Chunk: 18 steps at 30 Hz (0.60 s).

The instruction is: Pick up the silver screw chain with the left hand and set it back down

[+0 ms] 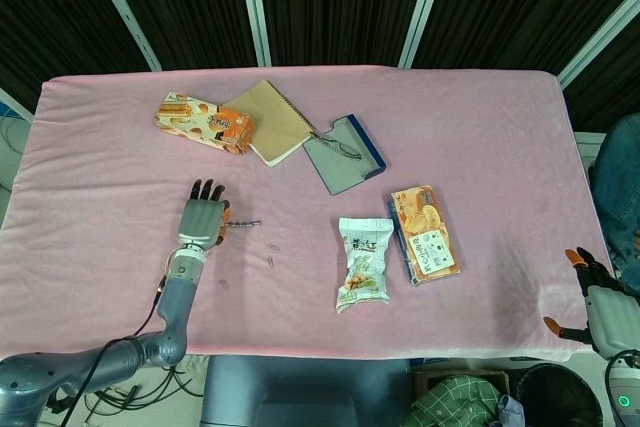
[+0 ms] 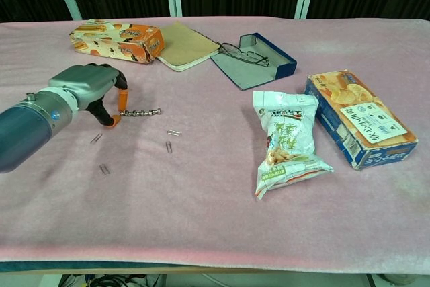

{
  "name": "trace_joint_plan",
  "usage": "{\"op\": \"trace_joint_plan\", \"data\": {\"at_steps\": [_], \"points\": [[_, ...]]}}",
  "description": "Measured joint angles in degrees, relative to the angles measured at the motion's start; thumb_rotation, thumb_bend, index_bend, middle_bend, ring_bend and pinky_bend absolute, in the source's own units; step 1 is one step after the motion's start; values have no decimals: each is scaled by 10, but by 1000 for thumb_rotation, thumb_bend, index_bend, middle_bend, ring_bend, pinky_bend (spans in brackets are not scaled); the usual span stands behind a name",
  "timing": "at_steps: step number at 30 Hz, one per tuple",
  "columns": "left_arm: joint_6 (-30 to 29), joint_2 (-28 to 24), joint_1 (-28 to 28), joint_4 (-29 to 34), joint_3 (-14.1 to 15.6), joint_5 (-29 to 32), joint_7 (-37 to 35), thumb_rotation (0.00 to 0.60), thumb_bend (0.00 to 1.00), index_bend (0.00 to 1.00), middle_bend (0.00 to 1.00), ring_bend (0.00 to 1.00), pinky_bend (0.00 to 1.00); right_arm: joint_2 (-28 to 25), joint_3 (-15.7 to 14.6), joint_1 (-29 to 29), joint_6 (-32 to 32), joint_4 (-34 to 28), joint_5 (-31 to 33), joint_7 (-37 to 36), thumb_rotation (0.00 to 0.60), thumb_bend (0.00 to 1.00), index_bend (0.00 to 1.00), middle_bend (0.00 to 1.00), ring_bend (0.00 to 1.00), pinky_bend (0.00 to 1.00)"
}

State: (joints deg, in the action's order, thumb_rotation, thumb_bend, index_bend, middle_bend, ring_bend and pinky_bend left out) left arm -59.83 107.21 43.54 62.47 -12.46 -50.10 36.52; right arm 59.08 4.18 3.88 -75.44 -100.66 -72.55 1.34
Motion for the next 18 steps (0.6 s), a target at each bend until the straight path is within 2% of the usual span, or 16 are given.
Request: {"op": "trace_joint_plan", "data": {"at_steps": [10, 18], "points": [[-8, 27, 7, -39, -7, -17, -7, 600, 359, 548, 159, 0, 0, 0, 0, 1, 2, 0, 1, -1, 600, 87, 0, 0, 64, 177], [-10, 30, 1, -37, -6, -27, -12, 600, 378, 553, 163, 0, 0, -1, 0, 1, 2, -1, 2, -1, 600, 87, 0, 0, 64, 176]]}}
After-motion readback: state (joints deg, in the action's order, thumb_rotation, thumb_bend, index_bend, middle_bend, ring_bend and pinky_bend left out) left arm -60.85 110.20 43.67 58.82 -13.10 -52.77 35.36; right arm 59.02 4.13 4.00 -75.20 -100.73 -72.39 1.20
